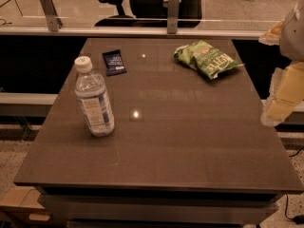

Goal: Move green jalapeno chip bag near blue plastic bottle

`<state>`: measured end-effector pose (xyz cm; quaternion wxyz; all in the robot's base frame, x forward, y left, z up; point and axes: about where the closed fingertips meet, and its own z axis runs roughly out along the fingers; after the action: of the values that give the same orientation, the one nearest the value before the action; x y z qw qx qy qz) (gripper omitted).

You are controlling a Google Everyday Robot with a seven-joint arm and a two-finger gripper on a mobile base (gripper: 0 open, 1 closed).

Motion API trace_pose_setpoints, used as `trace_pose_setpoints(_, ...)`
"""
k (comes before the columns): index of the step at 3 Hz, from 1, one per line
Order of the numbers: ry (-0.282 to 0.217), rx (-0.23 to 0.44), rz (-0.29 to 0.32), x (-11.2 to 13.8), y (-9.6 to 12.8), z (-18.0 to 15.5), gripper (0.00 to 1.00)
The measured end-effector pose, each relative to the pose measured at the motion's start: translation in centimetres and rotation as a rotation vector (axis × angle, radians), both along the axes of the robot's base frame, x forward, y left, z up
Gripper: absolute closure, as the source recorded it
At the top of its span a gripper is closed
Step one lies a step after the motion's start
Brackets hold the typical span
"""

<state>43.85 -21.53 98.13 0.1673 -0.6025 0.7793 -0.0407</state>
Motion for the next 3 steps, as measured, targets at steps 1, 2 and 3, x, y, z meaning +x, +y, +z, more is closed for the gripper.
trace_pose_setpoints(1,-0.003,-0.001,0.002,0.1,0.1,0.1,0.0)
trace_pose_setpoints(2,-0.031,-0.02,0.04,1.5,0.8,1.4,0.0)
trace_pose_setpoints(3,-0.068,-0.022,0.075,4.1,1.9,3.3,0.0)
